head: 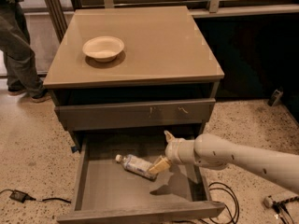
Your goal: Pick blue plastic bottle from middle drawer and place on counter
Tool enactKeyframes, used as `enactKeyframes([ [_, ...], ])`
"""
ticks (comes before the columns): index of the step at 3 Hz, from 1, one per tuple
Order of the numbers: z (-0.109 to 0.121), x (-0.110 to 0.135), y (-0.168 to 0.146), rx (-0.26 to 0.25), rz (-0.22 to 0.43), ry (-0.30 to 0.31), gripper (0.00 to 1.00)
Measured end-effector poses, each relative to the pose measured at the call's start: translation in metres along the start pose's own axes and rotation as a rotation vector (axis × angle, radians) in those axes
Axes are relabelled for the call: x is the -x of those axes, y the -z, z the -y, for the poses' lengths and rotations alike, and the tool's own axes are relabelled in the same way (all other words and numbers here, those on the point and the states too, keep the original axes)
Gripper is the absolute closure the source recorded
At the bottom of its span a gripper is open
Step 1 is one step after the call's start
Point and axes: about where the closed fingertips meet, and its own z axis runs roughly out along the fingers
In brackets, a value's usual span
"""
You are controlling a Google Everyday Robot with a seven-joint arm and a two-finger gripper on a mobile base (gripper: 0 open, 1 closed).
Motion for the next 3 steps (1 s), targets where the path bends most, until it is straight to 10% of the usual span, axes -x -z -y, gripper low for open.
enactKeyframes([
  [3, -0.027, -0.003, -0.045, 0.054, -0.075, 0.050, 0.00],
])
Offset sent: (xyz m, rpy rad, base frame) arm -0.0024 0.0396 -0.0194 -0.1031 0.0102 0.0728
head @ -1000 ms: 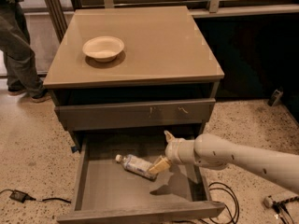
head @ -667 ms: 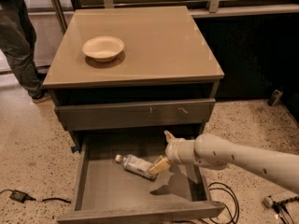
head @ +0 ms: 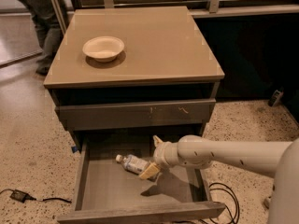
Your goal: Pick blue plastic bottle from middle drawer and place on counter
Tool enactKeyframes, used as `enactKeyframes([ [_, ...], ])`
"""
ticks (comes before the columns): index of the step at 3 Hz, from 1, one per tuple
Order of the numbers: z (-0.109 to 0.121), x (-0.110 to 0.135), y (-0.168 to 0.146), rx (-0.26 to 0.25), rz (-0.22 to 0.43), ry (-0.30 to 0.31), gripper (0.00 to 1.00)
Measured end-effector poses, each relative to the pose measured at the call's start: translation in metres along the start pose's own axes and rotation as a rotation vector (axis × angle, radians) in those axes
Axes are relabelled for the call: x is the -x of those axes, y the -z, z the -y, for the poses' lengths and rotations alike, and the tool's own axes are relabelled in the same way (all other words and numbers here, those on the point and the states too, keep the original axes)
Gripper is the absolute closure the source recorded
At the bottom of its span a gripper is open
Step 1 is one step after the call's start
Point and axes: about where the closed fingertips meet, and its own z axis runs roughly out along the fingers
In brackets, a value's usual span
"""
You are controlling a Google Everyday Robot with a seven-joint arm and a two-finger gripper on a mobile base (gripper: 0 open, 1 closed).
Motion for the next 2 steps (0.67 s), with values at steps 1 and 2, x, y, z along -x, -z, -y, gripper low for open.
enactKeyframes([
  [1, -0.014, -0.006, -0.029, 0.031, -0.034, 0.002, 0.00],
  [2, -0.025, -0.015, -0.050, 0.051, -0.063, -0.003, 0.00],
])
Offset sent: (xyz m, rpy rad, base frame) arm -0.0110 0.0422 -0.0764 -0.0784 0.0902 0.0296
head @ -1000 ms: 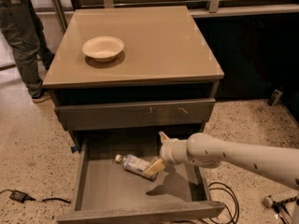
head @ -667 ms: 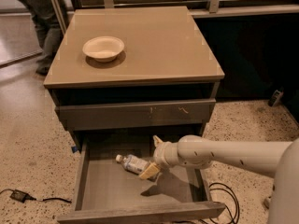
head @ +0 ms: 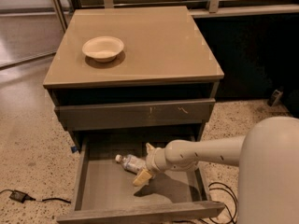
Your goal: Pick blue plastic bottle from middle drawer and place on counter
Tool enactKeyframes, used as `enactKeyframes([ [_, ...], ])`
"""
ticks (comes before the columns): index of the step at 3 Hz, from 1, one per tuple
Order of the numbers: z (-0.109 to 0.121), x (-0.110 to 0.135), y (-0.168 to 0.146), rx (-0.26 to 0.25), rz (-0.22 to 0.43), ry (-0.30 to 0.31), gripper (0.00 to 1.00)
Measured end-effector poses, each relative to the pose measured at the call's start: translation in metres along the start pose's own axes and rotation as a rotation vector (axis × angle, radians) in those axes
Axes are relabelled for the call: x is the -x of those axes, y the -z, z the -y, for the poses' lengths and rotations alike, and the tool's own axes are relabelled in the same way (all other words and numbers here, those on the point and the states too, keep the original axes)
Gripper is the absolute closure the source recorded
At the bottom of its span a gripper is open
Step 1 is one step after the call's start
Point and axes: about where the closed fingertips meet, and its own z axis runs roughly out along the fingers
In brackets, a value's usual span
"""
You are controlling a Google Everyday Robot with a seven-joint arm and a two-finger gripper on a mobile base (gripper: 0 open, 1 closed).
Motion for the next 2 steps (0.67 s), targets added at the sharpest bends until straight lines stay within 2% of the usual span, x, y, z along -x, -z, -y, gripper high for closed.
enactKeyframes([
  [2, -0.007, -0.023, -0.033, 0.000, -0.035, -0.018, 0.00],
])
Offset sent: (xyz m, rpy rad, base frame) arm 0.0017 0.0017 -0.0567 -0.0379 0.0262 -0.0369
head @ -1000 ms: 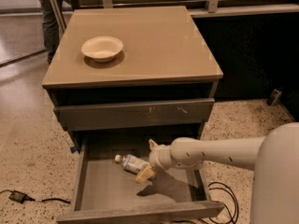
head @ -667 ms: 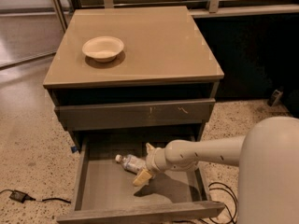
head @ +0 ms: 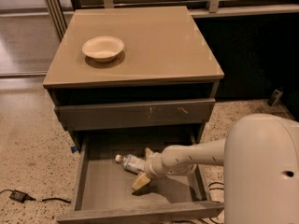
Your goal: Pick blue plastic bottle from middle drawer and place on counter
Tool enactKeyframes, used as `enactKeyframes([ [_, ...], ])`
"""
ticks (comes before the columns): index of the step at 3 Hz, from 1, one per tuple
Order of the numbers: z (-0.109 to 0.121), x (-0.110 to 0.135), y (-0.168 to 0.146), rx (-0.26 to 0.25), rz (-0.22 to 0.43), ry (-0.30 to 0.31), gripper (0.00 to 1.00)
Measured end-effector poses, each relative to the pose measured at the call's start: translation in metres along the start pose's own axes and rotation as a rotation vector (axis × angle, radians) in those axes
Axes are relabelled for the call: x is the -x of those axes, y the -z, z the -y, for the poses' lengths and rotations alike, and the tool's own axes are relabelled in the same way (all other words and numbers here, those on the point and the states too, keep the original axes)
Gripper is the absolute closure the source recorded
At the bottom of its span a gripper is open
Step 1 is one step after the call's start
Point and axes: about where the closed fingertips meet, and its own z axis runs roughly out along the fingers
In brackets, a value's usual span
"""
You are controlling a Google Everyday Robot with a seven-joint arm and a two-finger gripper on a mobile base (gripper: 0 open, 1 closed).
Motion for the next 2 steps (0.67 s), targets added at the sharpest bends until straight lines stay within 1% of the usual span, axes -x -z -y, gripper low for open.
enactKeyframes([
  [1, 0.0048, -0.0103, -0.0052, -0.018, -0.005, -0.016, 0.00],
  [2, 0.0051, -0.0111, -0.0057, -0.020, -0.005, -0.017, 0.16],
])
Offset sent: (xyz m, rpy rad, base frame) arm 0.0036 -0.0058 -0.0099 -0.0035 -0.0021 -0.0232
